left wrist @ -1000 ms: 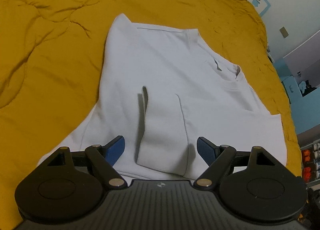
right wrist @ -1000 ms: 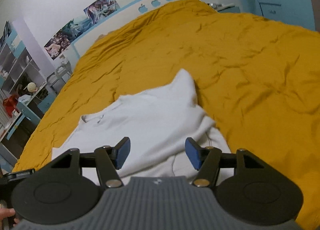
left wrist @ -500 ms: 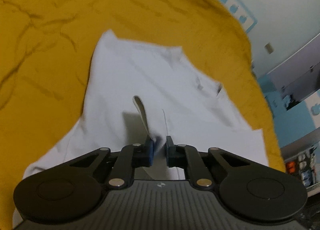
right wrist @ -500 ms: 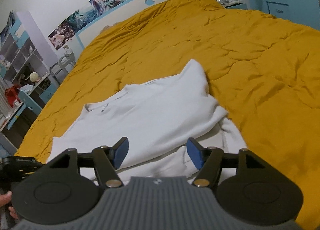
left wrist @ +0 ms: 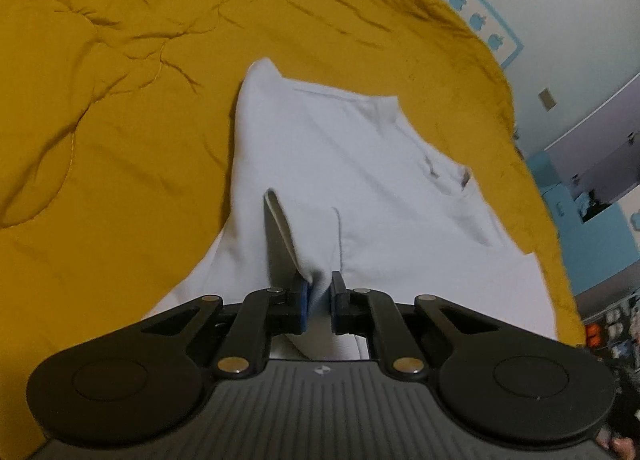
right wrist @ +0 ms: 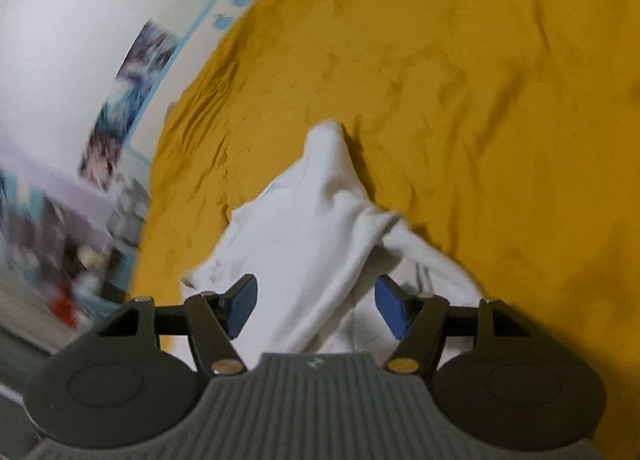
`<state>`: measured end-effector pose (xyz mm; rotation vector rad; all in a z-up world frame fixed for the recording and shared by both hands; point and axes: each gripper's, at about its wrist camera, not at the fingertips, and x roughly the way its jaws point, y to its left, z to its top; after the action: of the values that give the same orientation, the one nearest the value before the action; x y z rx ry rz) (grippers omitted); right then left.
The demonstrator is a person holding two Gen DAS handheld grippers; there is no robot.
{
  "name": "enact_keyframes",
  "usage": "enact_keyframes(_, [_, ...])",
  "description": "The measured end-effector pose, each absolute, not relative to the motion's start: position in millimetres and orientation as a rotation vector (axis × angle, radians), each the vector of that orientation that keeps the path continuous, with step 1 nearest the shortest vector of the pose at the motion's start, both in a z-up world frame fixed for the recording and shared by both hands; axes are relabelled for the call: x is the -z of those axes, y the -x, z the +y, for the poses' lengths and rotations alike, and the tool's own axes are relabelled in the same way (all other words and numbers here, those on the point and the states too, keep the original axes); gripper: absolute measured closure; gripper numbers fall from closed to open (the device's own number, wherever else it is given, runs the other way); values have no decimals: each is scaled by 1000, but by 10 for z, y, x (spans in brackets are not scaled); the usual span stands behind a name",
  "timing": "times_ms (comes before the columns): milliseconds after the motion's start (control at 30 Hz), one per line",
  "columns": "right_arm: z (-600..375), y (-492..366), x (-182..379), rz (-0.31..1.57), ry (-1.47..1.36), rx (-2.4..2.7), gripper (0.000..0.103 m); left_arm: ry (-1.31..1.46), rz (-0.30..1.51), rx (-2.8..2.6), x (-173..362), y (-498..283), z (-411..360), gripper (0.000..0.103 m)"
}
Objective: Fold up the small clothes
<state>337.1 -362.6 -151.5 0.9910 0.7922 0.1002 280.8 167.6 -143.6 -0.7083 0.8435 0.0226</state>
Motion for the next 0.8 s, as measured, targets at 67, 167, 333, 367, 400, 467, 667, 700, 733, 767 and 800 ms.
enact_keyframes(67, [-3709,-3387,1540,775,-1060,-98,47,716,819,-1,1372,-2769,1708,92])
enact_keyframes(167, [-3837,-3343,1379,729,-1003,-54,46,705,823,11,1310,-2845,1689,92])
enact_keyframes(333, [-3626,-3389,949,688,-226,-21,61,706,850,15,1376,-2916,1711,92])
enact_keyframes(367, [-3510,-3395,953,691,-42,-37,81,706,854,14,1391,-2921,1709,92])
enact_keyframes(400, [-3366,-3389,995,692,162,-62,86,705,856,15,1390,-2905,1717,92])
enact_keyframes(467, [-3207,-3353,1112,665,389,-117,90,701,858,15,1393,-2904,1704,92])
enact_keyframes(667, [-3127,-3485,1270,693,496,-279,91,693,878,5,1388,-2934,1692,92])
enact_keyframes(700, [-3132,-3516,1298,697,508,-298,91,690,881,5,1390,-2949,1682,92])
enact_keyframes(733, [-3129,-3531,1316,696,517,-321,91,688,885,3,1394,-2957,1679,92])
enact_keyframes(767, [-3124,-3534,1309,700,528,-356,91,689,889,1,1403,-2961,1678,92])
enact_keyframes(800, [-3099,-3543,1303,704,539,-376,91,691,892,2,1410,-2967,1681,92])
